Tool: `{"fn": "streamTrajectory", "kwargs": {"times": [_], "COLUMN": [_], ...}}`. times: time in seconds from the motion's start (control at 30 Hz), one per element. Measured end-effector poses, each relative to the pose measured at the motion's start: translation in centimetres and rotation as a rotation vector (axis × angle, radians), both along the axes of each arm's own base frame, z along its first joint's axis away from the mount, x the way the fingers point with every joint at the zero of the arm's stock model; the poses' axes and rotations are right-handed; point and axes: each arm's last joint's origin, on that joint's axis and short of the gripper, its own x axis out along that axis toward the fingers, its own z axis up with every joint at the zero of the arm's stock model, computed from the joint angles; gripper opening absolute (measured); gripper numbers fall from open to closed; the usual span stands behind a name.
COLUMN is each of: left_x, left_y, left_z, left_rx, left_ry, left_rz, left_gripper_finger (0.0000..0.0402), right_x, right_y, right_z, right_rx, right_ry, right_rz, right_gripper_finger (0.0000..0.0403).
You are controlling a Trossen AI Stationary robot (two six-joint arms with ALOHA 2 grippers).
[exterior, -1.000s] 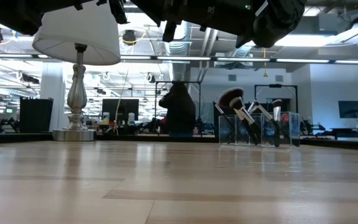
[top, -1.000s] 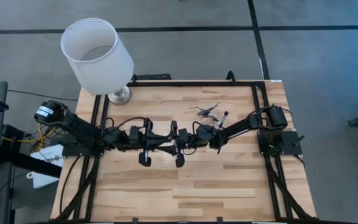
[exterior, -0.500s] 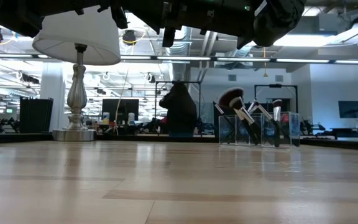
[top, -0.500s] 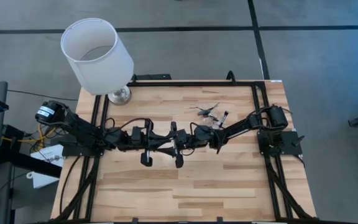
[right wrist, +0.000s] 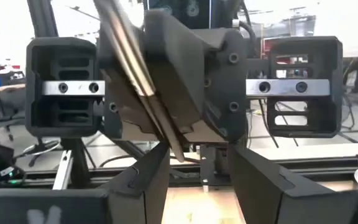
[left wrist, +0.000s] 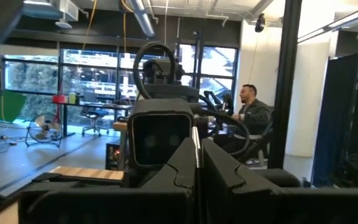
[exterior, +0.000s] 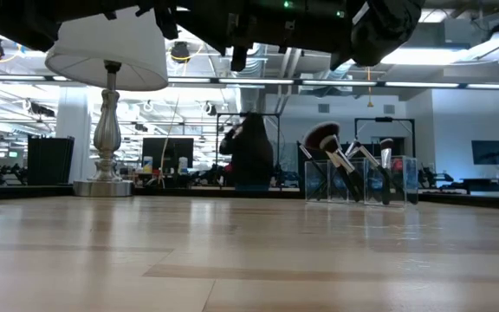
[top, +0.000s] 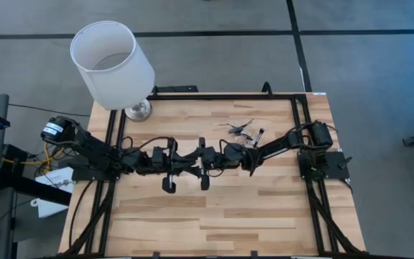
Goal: Put items in baskets/containers
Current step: Put the liner brush into the transparent organizer
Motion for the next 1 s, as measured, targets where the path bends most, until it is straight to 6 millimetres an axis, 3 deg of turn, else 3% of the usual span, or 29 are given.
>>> {"fn": "streamTrajectory", "kwargs": {"times": [0.47,1.0], "left_x": [0.0,0.2], "left_y": [0.1,0.6], "left_z": [0.1,0.2], "left_rx": [0.016,0.021], "left_ry": [-0.006,-0.006], "left_rz": [0.019,0.045], "left_gripper_finger": [0.0009,0.0009], "right_x": [-0.3,0.3], "right_y": [0.4,0.3], "right_z": [0.6,1.3], "right_rx": [0.006,-0.024], "right_ry": [-0.015,-0.032], "right_rz": [0.031,0.086], "right_gripper_finger": [0.0198,0.014]}}
